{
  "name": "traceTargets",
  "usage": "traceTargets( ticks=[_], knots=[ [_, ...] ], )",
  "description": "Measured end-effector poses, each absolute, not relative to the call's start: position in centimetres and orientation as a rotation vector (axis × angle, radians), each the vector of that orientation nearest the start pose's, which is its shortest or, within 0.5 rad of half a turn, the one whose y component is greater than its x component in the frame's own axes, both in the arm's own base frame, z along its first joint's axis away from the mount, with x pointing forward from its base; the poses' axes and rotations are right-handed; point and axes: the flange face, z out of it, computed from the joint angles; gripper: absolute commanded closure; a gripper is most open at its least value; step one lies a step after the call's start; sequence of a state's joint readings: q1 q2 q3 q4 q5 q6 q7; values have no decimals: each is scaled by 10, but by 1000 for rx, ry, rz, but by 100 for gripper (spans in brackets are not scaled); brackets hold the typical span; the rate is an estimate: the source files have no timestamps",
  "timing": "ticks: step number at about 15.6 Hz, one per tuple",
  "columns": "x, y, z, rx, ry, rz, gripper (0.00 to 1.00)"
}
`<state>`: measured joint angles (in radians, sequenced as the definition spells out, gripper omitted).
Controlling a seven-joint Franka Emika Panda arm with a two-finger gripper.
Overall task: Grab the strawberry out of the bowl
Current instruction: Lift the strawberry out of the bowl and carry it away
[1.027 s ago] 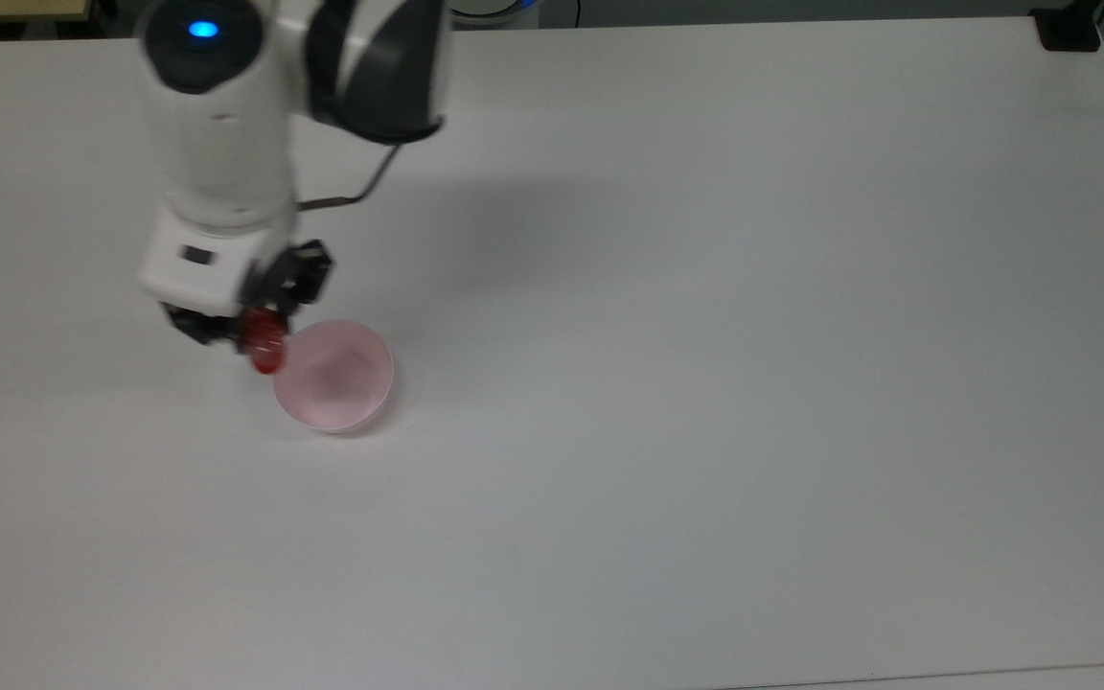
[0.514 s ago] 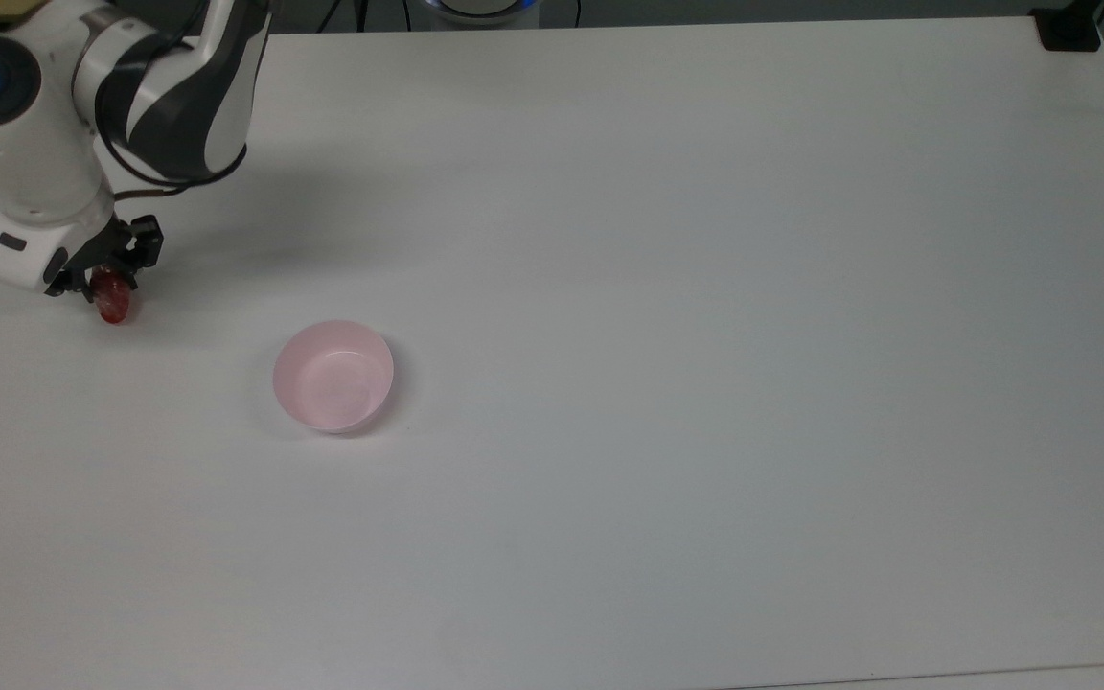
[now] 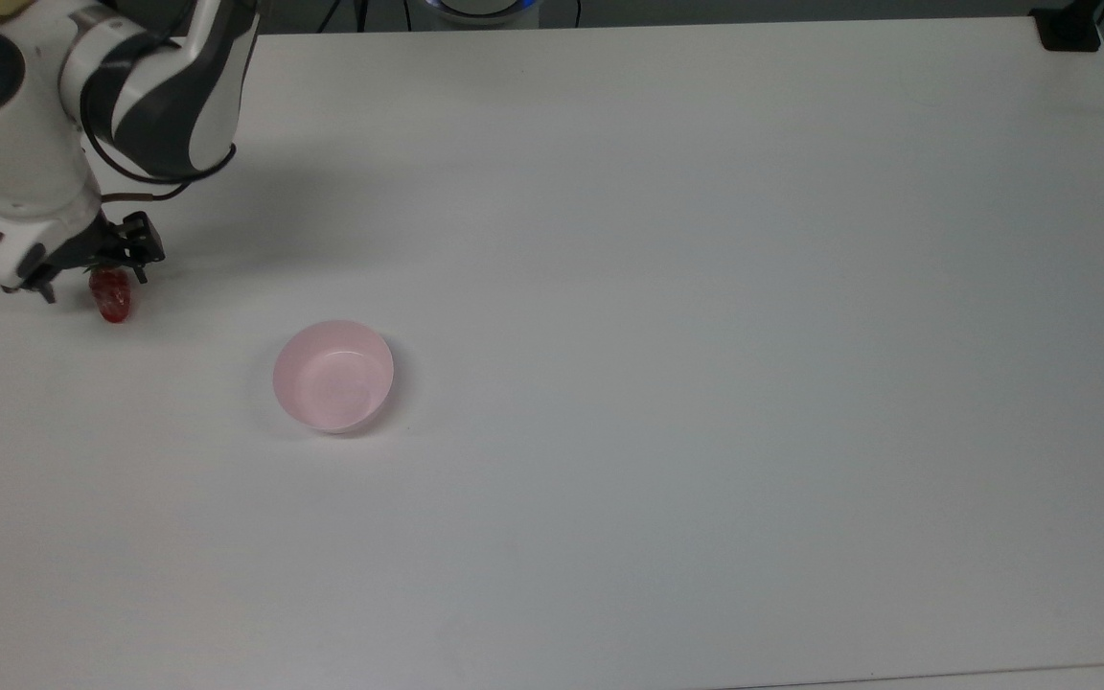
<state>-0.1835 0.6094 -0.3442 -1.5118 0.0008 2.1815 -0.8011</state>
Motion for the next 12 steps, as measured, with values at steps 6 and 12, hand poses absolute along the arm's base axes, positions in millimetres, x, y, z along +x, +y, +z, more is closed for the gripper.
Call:
traceTargets(
  ticks=[6, 12],
  knots=[
    [639, -218, 483, -3281, -7, -31, 0],
    [650, -78, 522, -3260, 225, -68, 0]
  ],
)
